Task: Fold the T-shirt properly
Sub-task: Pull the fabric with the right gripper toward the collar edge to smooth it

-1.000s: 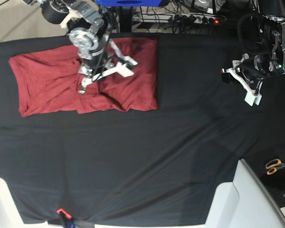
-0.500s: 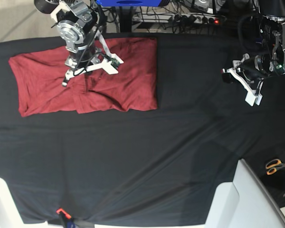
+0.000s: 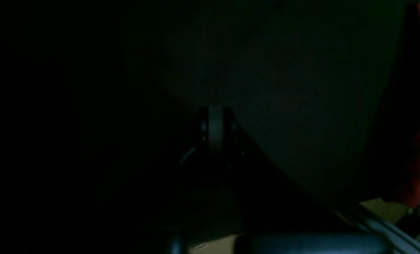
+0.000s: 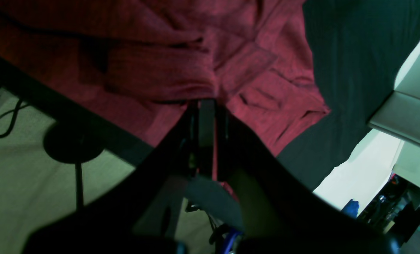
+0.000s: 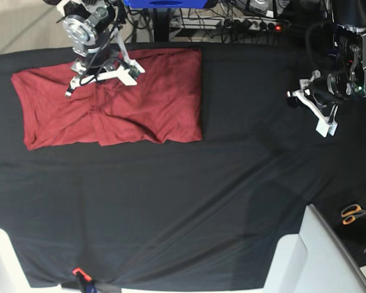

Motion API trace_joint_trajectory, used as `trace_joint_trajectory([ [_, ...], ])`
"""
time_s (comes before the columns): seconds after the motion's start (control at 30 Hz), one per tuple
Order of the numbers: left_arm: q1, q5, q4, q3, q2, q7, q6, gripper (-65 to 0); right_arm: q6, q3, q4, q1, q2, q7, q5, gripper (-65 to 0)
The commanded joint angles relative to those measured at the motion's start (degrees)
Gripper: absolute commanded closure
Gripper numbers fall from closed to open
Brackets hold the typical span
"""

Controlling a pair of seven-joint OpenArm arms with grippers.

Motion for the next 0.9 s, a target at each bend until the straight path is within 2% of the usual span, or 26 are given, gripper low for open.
trace_joint_trajectory([
  [0.0, -0.35, -0.51, 0.59, -0.37, -1.07, -0.48, -0.43, 0.0, -0.48, 0.08, 1.19, -0.62, 0.11, 0.22, -0.55, -0.6],
  [0.3, -0.35, -0.51, 0.59, -0.37, -1.16, -0.48, -0.43, 0.0, -0.83, 0.26, 1.27, -3.17, 0.11, 0.22, -0.55, -0.6],
  [0.53, -1.05, -0.51, 0.24, -0.37, -1.34, -0.48, -0.43, 0.0, -0.48, 5.97, 1.01, -4.22, 0.19, 0.57, -0.2, -0.6],
  [0.87, -1.14, -0.51, 0.24, -0.37, -1.34, -0.48, -0.43, 0.0, -0.48, 5.88, 0.75, -4.4, -0.42, 0.31, 0.95, -0.6],
])
